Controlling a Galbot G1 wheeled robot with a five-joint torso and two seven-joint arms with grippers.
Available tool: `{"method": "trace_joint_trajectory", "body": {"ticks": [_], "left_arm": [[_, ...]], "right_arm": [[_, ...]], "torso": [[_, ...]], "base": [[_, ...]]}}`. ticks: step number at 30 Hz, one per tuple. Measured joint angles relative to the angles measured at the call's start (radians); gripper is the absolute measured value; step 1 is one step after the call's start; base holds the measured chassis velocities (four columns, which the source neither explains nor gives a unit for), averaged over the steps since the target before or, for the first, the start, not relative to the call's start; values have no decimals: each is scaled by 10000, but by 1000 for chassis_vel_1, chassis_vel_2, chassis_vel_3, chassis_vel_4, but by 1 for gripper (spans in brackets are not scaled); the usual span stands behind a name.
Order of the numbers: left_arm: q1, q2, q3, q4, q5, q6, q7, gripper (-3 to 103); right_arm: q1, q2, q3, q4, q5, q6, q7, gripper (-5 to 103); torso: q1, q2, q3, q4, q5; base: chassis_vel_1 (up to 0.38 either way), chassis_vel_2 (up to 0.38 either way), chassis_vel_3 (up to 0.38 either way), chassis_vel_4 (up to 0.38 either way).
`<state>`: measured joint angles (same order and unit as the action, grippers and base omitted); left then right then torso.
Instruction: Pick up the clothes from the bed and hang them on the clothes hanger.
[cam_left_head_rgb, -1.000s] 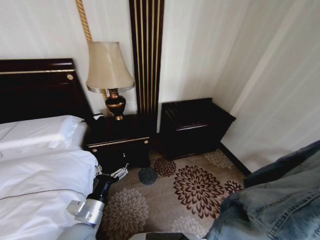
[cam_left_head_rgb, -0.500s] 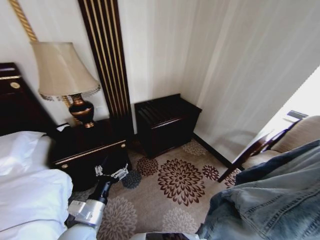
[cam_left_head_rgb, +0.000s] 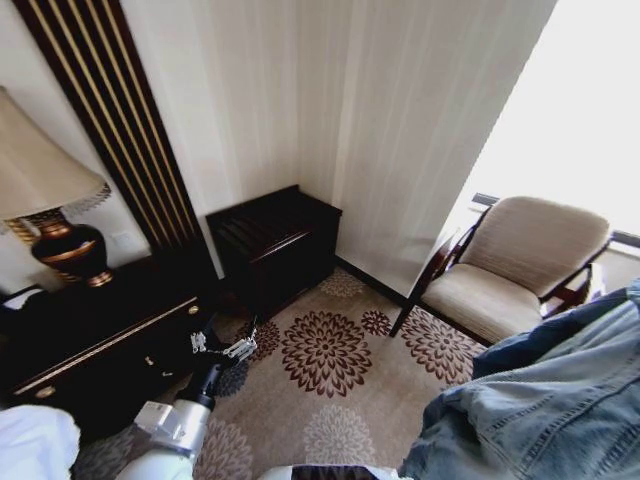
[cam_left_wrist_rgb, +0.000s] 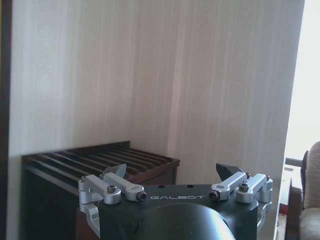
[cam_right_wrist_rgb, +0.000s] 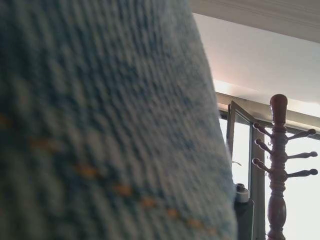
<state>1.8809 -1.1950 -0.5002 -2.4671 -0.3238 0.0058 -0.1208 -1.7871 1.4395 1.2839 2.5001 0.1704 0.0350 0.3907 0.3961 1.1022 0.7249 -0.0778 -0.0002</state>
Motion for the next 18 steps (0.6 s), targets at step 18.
{"method": "trace_joint_trajectory", "body": {"ticks": [18], "left_arm": [[-124, 179, 99, 101, -58, 7, 41, 100]], "right_arm": [[-202, 152, 50, 0, 21, 129, -12, 14]], "torso": [[0, 0, 0, 0, 2]], "base": [[-122, -124, -129, -120]]}}
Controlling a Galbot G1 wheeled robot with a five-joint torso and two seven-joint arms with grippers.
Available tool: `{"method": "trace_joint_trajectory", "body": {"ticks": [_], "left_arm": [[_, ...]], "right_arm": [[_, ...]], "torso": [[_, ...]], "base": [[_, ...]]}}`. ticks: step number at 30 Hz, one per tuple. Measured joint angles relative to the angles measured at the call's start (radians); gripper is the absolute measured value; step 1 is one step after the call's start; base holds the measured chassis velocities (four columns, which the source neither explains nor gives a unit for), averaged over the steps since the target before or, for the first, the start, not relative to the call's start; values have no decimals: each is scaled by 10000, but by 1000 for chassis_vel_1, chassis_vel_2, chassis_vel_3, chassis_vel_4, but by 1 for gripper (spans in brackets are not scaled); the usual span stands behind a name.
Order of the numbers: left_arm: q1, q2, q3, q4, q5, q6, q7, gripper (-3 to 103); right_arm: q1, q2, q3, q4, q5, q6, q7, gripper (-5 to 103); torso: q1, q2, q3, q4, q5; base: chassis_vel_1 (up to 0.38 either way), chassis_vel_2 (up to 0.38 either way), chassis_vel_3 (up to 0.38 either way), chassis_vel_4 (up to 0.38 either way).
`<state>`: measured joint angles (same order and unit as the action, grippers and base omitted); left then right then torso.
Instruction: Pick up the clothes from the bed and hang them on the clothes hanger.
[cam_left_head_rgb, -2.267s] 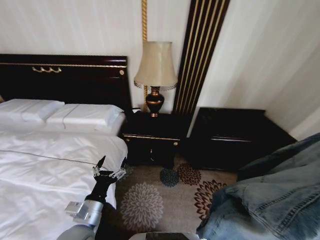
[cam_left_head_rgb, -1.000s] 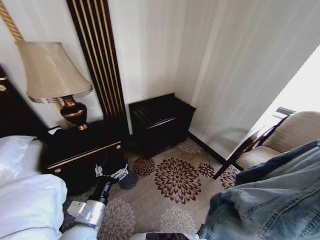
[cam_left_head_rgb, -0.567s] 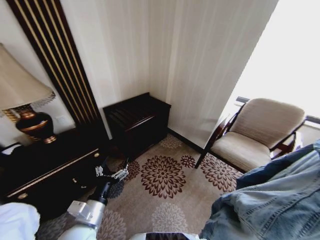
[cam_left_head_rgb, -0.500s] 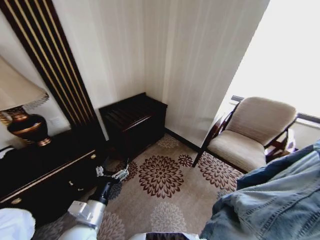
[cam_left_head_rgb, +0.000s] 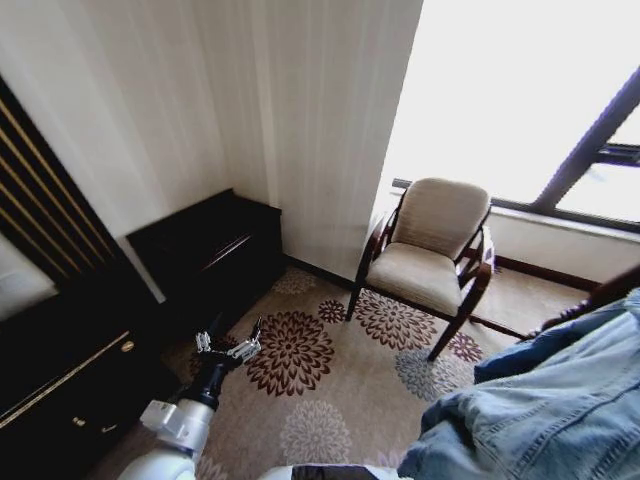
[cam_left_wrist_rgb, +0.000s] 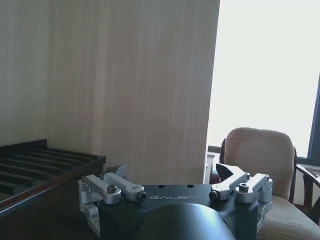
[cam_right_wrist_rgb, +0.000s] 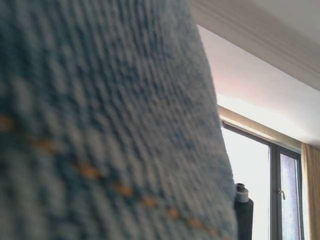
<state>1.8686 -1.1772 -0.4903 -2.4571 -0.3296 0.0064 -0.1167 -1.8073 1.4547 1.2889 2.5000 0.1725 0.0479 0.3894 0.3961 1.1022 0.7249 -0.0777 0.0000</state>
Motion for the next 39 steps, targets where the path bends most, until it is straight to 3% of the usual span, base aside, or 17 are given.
{"method": "trace_joint_trajectory", "body": {"ticks": [24, 32, 39], "left_arm": [[-285, 112, 71, 191, -202, -79, -298, 100], [-300, 108, 174, 204, -223, -128, -345, 100], [-286, 76, 94, 236, -29, -111, -96, 100]], "right_arm": [[-7, 8, -52, 0, -23, -80, 57, 14], [8, 19, -64, 0, -36, -81, 60, 14], [26, 33, -109, 0, -76, -87, 90, 14]], "torso": [[1, 0, -1, -6, 1], [0, 0, 0, 2, -2], [0, 0, 0, 0, 1]], "base": [[-118, -122, -126, -118], [-20, -15, -19, -13], [0, 0, 0, 0]]}}
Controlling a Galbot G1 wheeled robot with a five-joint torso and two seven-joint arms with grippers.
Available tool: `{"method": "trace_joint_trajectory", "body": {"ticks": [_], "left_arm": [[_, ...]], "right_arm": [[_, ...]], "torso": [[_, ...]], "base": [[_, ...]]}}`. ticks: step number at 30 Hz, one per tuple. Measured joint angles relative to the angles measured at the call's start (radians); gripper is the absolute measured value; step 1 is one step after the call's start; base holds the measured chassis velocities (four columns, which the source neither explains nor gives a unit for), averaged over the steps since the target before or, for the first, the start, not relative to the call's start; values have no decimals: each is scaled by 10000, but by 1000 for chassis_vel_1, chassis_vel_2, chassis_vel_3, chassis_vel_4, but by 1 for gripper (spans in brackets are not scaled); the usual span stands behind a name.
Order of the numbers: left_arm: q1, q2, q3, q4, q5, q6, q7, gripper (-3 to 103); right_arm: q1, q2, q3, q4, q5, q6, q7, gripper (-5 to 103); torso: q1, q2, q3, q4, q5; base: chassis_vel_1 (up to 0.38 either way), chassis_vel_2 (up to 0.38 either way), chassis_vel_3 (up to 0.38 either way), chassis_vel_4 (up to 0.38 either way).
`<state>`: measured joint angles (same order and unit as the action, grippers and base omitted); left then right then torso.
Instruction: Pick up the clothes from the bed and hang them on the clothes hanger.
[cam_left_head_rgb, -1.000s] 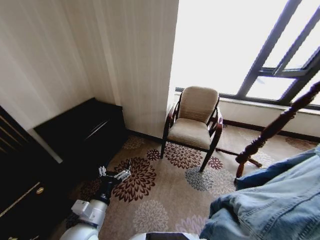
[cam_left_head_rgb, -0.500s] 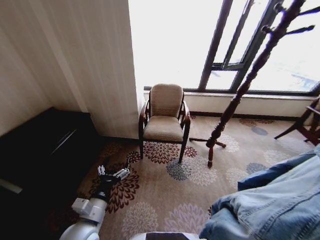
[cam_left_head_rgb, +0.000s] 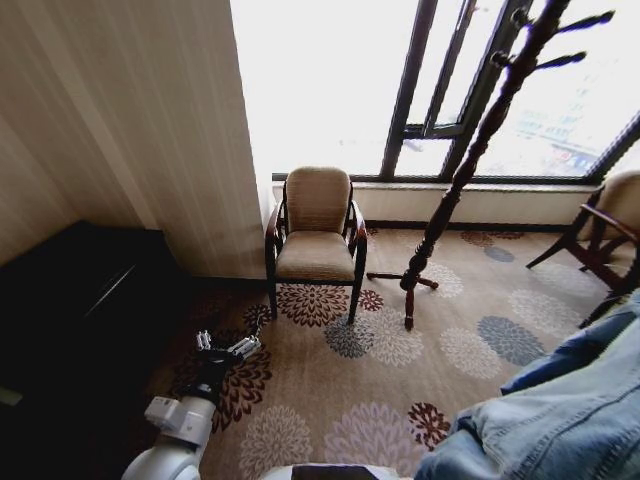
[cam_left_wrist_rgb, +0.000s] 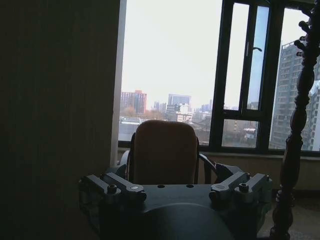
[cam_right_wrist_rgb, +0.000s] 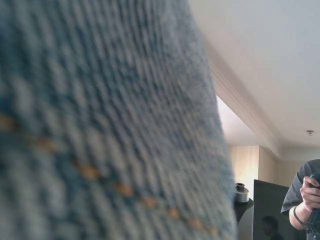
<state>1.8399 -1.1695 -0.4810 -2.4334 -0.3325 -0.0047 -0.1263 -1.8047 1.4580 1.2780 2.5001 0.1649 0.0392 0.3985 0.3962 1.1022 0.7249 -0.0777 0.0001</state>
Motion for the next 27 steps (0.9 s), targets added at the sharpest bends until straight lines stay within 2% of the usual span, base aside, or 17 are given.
{"method": "trace_joint_trajectory", "body": {"ticks": [15, 27], "left_arm": [[72, -12, 22, -14, 141, -13, 198, 100], [-52, -33, -46, 8, 57, -129, -189, 100]], "right_arm": [[-60, 88, -61, 0, -57, -27, 46, 14], [-50, 115, -203, 0, -156, -12, 120, 14]], "torso": [[0, 0, 0, -1, -1], [0, 0, -1, -6, 0]], "base": [[-19, -23, -22, -23], [-72, -77, -69, -75]]}}
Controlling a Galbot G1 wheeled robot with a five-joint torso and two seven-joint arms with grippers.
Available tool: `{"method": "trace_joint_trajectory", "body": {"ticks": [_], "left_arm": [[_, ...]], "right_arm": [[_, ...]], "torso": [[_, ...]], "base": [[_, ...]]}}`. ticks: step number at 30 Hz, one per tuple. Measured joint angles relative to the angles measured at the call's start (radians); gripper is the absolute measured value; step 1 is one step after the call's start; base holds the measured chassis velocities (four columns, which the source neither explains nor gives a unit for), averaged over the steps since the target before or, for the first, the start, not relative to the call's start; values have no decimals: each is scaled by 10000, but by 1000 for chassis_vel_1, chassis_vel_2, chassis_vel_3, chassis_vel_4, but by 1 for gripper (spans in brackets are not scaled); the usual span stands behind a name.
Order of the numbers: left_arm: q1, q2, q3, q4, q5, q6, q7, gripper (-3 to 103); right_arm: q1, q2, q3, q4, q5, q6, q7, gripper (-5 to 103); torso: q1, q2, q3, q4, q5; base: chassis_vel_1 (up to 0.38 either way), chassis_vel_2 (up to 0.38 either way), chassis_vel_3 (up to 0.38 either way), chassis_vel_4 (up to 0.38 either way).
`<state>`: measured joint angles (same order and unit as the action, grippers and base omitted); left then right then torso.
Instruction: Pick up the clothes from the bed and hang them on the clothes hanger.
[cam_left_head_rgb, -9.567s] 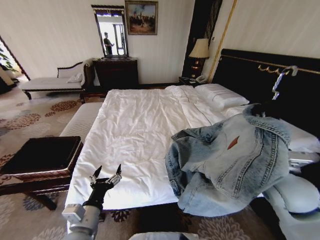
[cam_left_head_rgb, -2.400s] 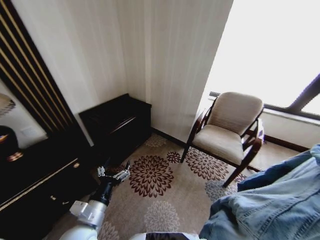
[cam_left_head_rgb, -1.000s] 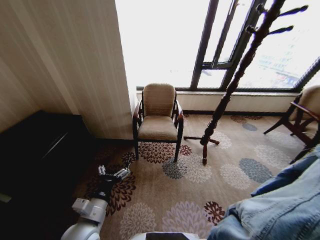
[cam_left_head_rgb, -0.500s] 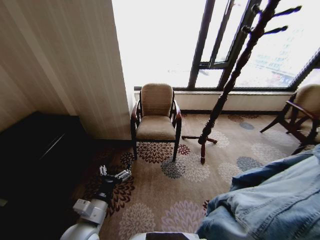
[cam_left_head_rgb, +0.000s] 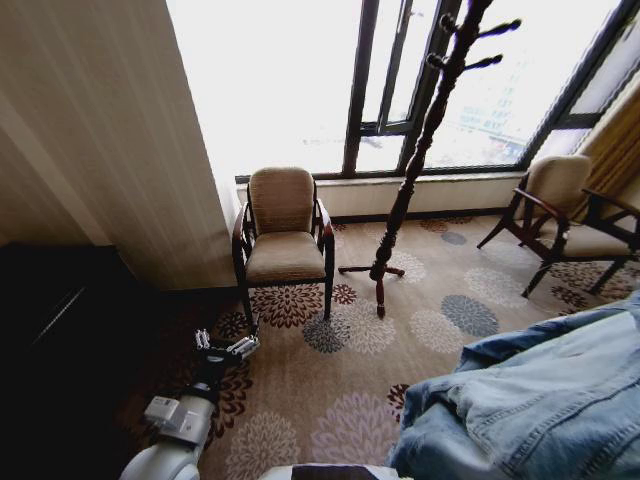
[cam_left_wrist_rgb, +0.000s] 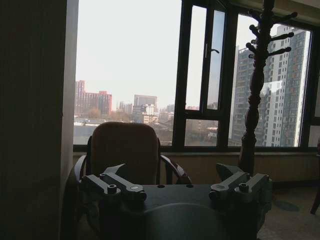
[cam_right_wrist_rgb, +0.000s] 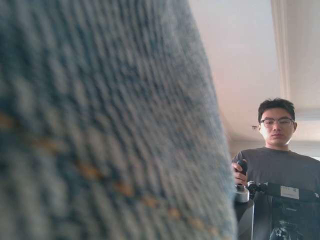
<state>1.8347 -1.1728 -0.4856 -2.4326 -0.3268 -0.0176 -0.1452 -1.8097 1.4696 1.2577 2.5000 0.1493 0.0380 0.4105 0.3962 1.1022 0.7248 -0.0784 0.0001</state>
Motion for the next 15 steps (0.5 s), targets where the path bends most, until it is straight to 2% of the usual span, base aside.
{"method": "trace_joint_trajectory", "body": {"ticks": [4, 9, 11, 12, 13, 15], "left_arm": [[7, 1, 31, 31, 0, -48, 0, 100], [-14, -21, 27, 132, 23, -61, -29, 100], [-60, 41, -30, 173, 6, -61, -47, 100], [-95, 97, -34, 186, -11, -61, -62, 100], [-95, 97, -34, 186, -11, -61, -62, 100], [-146, 146, -29, 187, -23, -61, -95, 100]], "right_arm": [[-15, 47, -78, 0, -23, 27, -15, 14], [-105, 89, -91, 0, -38, 11, -118, 14], [-47, -273, -221, 0, 74, -8, -255, 14], [190, -697, -390, 0, 339, -220, -274, 14], [190, -697, -390, 0, 339, -220, -274, 14], [607, -1264, -594, -169, 727, -539, -298, 14]], "torso": [[0, 0, 1, 9, -1], [-1, 0, 0, 4, -3], [-1, 1, 0, 0, 0], [-1, 1, 0, 1, -2], [-1, 1, 0, 1, -2], [-1, 1, 0, 9, -5]], "base": [[-11, -9, -13, -6], [0, 0, 0, 0], [0, 0, 0, 0], [0, 0, 0, 0], [0, 0, 0, 0], [0, 0, 0, 0]]}}
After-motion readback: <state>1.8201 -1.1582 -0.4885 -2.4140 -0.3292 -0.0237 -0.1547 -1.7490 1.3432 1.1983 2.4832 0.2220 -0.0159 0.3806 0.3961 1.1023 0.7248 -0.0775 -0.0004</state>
